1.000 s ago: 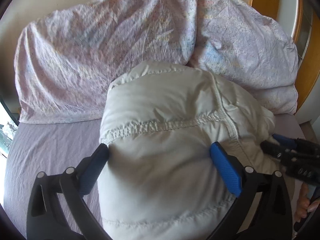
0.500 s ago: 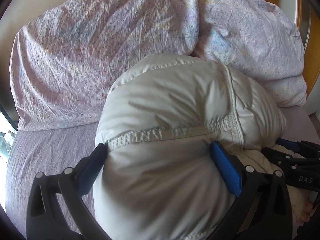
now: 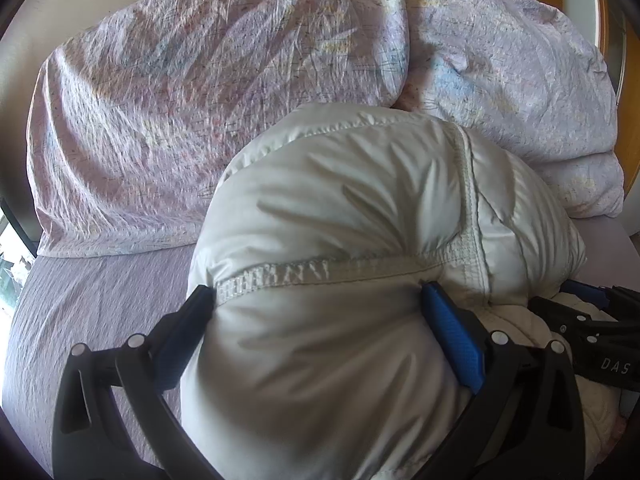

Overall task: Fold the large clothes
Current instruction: 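Press both grippers down on the bundle again to compact it, then open both grippers and lift them off the folded jacket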

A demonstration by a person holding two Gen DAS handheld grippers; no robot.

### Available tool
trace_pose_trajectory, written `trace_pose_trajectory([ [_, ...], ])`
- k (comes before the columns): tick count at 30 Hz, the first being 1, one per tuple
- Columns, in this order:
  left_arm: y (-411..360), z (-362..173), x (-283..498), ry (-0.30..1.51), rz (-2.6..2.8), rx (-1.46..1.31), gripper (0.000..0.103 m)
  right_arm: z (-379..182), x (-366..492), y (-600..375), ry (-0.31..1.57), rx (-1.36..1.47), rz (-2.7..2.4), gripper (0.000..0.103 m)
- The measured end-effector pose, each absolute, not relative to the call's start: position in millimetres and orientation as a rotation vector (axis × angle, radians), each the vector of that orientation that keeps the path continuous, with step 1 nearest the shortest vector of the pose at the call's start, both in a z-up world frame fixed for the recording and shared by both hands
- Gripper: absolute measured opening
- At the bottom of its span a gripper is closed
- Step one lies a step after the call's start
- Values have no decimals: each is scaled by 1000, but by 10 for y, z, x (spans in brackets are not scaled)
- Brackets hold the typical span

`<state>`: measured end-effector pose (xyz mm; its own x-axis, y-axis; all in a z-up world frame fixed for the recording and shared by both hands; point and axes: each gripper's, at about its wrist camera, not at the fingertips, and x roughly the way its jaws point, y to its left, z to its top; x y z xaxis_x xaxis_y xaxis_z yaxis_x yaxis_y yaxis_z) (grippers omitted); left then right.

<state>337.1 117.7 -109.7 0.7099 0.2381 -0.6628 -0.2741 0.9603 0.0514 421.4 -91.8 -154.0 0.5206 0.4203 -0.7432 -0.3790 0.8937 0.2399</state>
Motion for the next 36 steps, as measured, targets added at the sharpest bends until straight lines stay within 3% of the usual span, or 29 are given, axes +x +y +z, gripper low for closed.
trace_pose_trajectory([
  [4, 1179, -1147, 3384, 734, 289, -47, 101, -1562, 4206, -846, 893, 37, 444, 76],
  [10, 1169, -1168, 3414, 777, 290, -28, 101, -1506, 4204, -772, 959, -29, 318, 95],
  [21, 1070, -676, 2593, 752, 284, -54, 101, -967, 3455, -1035, 911, -89, 337, 102],
  [36, 915, -605, 1230, 774, 257, -158, 101, -871, 2244, -1299, 908, -52, 455, 102],
])
